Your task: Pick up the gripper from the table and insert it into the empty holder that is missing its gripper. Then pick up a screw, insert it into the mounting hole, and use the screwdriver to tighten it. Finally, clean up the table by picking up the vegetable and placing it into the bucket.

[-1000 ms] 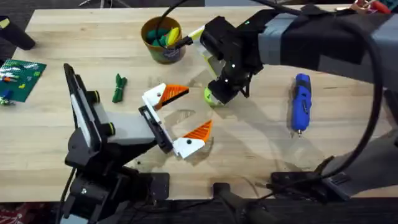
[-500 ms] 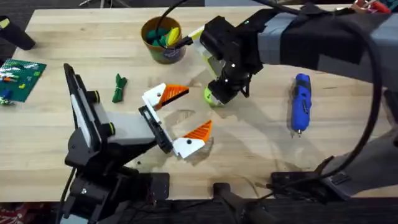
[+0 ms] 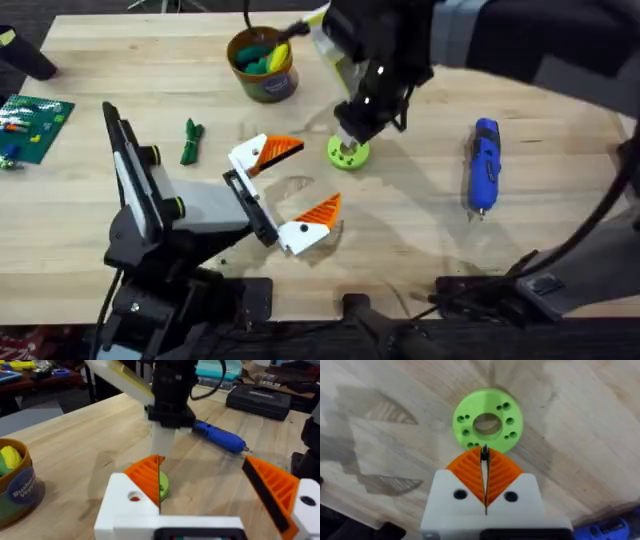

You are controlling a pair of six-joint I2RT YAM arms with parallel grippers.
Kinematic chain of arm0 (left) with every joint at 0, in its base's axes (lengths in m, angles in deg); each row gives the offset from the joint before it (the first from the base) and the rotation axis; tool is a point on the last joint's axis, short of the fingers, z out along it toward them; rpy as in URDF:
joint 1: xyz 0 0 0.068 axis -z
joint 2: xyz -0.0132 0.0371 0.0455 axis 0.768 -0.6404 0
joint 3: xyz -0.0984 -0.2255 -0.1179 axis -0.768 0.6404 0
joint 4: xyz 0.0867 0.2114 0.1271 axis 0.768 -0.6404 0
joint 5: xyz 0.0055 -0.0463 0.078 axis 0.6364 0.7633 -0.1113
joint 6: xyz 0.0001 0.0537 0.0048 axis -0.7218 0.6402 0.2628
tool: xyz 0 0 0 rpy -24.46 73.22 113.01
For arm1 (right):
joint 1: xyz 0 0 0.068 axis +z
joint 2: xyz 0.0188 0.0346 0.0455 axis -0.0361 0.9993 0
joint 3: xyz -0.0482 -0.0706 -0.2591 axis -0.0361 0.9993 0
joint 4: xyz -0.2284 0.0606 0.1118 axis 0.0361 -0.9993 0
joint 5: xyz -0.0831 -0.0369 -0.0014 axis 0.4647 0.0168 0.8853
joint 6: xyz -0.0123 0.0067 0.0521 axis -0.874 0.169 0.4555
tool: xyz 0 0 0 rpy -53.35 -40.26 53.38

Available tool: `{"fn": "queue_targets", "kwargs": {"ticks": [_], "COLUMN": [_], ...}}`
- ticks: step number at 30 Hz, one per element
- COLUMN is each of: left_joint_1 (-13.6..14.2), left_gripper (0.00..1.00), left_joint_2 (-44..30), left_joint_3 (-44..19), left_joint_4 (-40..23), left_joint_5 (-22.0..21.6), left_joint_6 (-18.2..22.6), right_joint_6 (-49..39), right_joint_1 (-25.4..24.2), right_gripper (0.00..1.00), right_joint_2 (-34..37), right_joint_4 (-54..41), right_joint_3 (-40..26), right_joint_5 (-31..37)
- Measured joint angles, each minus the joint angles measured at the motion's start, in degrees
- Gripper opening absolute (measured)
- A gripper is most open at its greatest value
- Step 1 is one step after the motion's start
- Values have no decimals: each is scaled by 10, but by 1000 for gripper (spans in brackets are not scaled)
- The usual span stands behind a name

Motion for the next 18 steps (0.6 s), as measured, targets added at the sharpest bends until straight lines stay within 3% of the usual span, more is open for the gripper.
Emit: {"fn": "queue_targets", "kwargs": {"ticks": [18], "left_joint_1": [0], "left_gripper": [992], "left_joint_2": [0], "left_joint_3": [0], "left_joint_4": [0], "left_joint_5": [0], "left_joint_6": [0], "right_joint_6": [-72], "right_joint_1": [-9], "right_gripper": [7], "right_joint_2": [0], "right_joint_4": [-179], "right_joint_3": [-247], "right_joint_5": [3]}}
